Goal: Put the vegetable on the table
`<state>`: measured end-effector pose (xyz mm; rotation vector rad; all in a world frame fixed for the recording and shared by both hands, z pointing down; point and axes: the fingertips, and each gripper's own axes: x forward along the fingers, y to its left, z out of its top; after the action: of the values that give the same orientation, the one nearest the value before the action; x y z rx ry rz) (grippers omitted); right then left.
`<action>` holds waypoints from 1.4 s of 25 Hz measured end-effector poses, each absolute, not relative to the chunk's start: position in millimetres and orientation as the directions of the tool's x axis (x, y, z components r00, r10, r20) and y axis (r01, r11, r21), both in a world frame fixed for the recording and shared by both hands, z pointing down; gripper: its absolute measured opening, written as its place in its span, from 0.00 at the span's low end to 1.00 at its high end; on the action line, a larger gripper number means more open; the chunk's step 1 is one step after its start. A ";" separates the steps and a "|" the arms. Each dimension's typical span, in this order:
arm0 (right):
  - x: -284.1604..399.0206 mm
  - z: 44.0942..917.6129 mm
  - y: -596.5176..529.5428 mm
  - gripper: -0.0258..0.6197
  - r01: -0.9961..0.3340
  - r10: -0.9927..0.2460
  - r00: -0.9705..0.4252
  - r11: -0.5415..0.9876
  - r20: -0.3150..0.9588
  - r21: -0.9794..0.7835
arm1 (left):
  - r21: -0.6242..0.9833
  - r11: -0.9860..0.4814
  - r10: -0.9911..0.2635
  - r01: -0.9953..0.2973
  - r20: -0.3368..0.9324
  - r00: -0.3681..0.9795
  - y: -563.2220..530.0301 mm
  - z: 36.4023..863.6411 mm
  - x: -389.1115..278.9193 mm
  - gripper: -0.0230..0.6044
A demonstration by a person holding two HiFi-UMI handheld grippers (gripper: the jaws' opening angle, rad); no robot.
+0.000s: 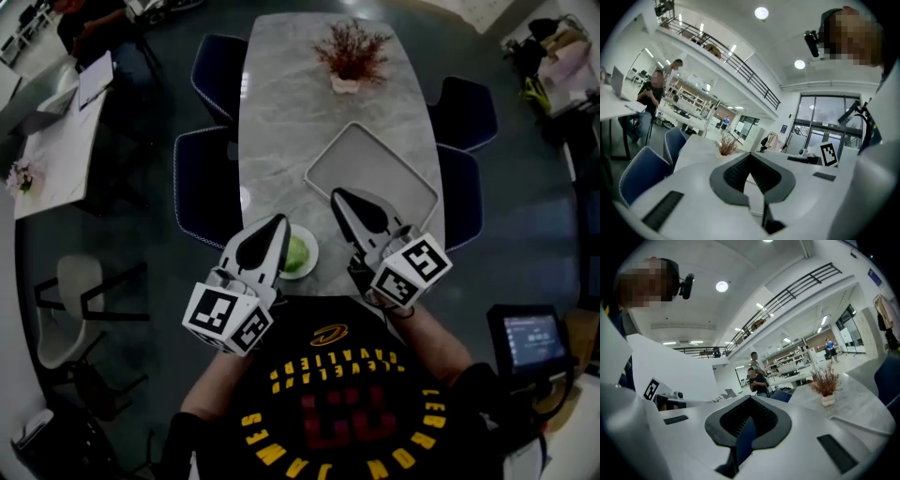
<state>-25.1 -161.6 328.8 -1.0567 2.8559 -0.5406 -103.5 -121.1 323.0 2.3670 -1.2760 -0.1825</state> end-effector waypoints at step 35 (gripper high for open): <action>50.6 299.1 -99.1 0.05 -0.544 -0.565 -0.824 0.807 -0.033 -0.229 | 0.363 -0.450 -0.836 -0.816 0.152 0.528 -95.6 299.6 25.1 0.04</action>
<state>50.6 -99.1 299.1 -0.8898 2.8910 -0.3209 25.1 -95.6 299.6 2.3797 -1.3570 -0.0678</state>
